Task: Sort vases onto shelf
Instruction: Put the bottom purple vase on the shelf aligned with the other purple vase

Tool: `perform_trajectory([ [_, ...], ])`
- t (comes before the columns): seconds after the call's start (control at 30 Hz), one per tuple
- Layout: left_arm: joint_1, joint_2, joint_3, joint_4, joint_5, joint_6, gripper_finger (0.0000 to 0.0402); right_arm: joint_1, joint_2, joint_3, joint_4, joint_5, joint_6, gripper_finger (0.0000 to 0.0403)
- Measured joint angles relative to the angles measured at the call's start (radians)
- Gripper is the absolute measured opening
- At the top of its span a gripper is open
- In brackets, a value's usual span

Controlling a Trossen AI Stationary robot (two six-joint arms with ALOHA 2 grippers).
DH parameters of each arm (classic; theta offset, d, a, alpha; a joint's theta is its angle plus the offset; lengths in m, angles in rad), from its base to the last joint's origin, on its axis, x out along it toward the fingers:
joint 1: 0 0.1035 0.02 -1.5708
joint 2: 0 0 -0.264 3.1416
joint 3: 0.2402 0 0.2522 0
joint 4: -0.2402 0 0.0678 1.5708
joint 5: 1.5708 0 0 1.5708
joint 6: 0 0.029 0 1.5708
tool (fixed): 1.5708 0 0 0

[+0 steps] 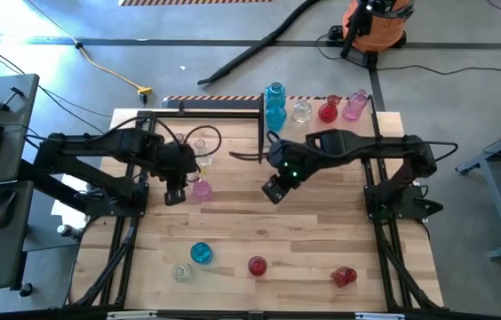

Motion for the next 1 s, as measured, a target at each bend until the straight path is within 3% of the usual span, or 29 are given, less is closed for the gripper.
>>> perform_trajectory([
  [0.37, -0.005, 0.0, -0.149, 0.113, -0.059, 0.128, 0.0113, 0.049, 0.0, 0.0, 0.001, 0.111, 0.06, 0.0071],
  [0.77, -0.005, 0.001, -0.241, 0.244, -0.078, 0.255, 0.0113, 0.049, 0.0, 0.0, 0.001, 0.137, 0.058, 0.0071],
  [1.0, -0.003, 0.011, -0.275, 0.283, -0.198, 0.239, 0.0113, 0.048, 0.001, 0.0, 0.001, 0.139, 0.057, 0.0071],
])
